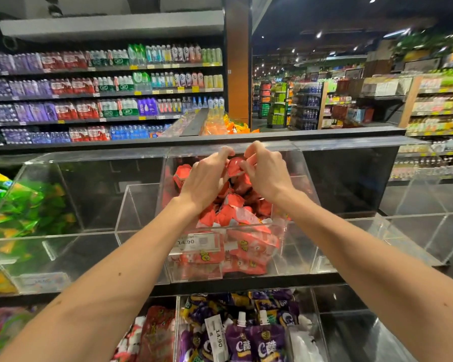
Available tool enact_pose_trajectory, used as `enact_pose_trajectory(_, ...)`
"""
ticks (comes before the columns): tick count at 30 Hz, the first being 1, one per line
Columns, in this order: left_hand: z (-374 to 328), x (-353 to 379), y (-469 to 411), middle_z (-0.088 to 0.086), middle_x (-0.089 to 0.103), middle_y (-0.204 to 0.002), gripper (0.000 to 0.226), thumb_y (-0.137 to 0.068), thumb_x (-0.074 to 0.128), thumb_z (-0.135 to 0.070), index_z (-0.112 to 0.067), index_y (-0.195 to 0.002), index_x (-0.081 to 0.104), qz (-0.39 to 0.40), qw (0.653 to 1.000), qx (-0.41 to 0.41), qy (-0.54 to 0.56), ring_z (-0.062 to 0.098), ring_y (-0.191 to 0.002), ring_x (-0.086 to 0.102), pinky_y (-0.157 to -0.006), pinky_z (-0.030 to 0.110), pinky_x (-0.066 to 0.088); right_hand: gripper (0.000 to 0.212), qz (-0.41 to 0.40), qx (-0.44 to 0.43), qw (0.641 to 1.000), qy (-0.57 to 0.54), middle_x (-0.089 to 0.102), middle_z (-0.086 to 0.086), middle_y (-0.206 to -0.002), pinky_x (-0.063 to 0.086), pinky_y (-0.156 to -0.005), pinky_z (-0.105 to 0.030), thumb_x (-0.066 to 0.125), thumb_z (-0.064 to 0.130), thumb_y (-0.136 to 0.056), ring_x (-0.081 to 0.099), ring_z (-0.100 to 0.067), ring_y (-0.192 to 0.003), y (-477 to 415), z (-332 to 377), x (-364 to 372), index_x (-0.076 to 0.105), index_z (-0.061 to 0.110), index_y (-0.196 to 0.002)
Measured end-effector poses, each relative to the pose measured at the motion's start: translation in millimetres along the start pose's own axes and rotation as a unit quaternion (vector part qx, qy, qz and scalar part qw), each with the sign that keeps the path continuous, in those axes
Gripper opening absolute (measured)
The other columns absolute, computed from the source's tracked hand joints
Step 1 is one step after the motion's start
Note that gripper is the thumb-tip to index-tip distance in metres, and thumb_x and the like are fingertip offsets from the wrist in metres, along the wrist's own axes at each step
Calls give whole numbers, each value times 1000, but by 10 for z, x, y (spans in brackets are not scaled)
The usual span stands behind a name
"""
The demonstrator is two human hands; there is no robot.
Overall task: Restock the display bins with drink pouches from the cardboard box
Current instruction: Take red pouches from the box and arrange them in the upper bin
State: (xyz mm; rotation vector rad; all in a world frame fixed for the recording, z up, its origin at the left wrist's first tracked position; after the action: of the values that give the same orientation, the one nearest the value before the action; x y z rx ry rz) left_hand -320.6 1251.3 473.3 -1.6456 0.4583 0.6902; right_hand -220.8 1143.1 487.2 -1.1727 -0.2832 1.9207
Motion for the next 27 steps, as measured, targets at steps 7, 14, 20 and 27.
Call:
enact_pose_trajectory(7,43,110,-77,9,67,-108,25,-91,56,-8,-14,-115,57,133,978,-23,-160,36,-107,61,-81,46,47,28,55,-19,987,149,65,-19,-117,48,-81,-44,54,5,-96,62,-41,-107,-82,-9,209,60,11,-123)
enact_pose_trajectory(14,79,-15,-45,-2,49,-149,37,-100,48,-17,-30,-132,62,228,959,-104,-132,24,-138,39,-107,46,37,34,133,-35,965,224,65,-13,-121,41,-81,-39,51,13,-94,59,-36,-115,-42,37,176,65,19,-124)
enact_pose_trajectory(20,-369,-324,174,-5,75,-99,30,-87,53,-8,-22,-99,77,50,976,-141,158,10,-92,70,-91,29,54,23,-11,-60,997,50,69,-8,-112,45,-94,-40,55,16,-93,59,-27,-111,727,-8,-348,70,13,-109)
enact_pose_trajectory(27,-2074,57,1136,-11,58,-69,2,-89,67,-18,-19,-90,68,-10,904,-60,423,-1,-58,49,-56,15,39,10,-112,142,980,-78,66,10,-68,51,-61,-22,70,27,-85,59,-3,-59,2895,-730,-1087,72,17,-85)
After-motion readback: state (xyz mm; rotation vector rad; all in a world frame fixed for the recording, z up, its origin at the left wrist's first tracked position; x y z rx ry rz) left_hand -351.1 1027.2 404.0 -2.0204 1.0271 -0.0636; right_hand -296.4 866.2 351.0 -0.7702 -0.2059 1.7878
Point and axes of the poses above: each hand's wrist, its own y-axis away from the middle knuckle, its own x-axis out of the palm, z = x × y, the point moved 3 cm from there along -y, towards the middle knuckle
